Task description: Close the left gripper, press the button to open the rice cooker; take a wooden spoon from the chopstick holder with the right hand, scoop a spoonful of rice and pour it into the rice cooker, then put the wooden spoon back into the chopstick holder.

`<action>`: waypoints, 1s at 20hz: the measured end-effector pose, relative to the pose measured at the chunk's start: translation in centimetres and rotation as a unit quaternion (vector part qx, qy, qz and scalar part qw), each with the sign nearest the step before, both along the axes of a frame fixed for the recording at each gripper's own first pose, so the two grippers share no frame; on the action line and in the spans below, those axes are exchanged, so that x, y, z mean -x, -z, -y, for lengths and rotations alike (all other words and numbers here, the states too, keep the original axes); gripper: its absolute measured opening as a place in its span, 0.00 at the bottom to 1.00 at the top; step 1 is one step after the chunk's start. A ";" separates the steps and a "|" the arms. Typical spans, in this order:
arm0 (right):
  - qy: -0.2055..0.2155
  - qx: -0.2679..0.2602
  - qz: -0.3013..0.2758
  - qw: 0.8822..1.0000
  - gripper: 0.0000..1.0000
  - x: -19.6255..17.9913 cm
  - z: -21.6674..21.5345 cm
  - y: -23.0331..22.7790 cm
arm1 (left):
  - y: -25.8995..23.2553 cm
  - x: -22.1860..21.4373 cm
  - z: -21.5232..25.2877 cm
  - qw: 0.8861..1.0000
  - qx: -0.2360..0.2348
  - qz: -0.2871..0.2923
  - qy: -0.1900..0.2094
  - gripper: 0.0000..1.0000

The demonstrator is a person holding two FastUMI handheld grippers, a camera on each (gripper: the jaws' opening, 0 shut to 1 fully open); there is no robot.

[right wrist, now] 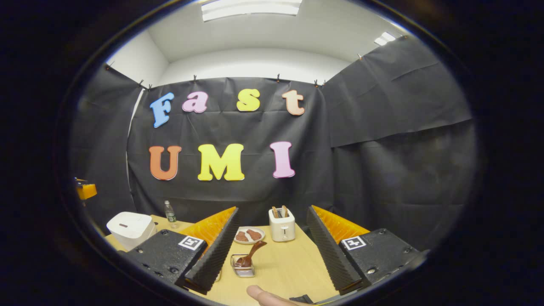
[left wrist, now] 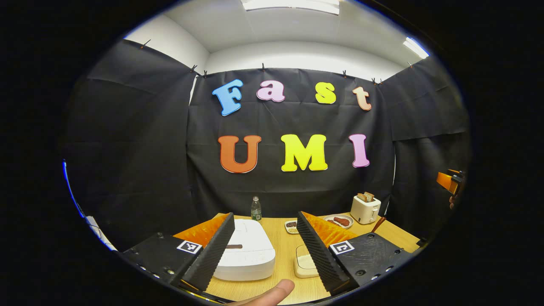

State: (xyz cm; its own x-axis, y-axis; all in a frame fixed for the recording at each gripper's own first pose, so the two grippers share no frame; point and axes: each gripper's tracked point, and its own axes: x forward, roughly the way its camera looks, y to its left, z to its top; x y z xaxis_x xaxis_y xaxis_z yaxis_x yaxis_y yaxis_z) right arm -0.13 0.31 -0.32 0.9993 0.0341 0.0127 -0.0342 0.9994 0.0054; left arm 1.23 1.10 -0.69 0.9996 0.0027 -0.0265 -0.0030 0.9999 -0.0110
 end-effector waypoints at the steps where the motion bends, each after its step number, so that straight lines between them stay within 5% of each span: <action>1: 0.000 -0.001 0.000 1.000 1.00 0.0 0.0 0.1 | 0.1 -0.3 -0.3 1.000 0.002 0.000 -0.004 0.94; 6: -0.029 -0.010 0.006 1.000 1.00 0.3 -1.2 0.4 | 1.6 -2.0 -1.9 1.000 -0.005 -0.010 -0.023 0.94; 10: -0.031 0.000 0.012 0.999 1.00 -0.4 -1.7 1.1 | 4.3 -3.3 -0.9 0.998 0.016 -0.052 0.015 0.65; 13: -0.036 -0.006 0.009 0.999 1.00 -1.2 -2.2 2.1 | 5.5 -4.4 -2.4 0.997 -0.001 -0.073 0.000 0.47; 19: -0.051 -0.031 -0.001 0.998 1.00 -2.4 -2.5 3.9 | 7.4 -6.6 -3.1 0.995 -0.021 -0.100 -0.011 0.46; 20: -0.052 -0.031 -0.002 0.998 1.00 -2.7 -2.6 4.1 | 7.5 -6.7 -3.0 0.995 -0.013 -0.101 -0.010 0.23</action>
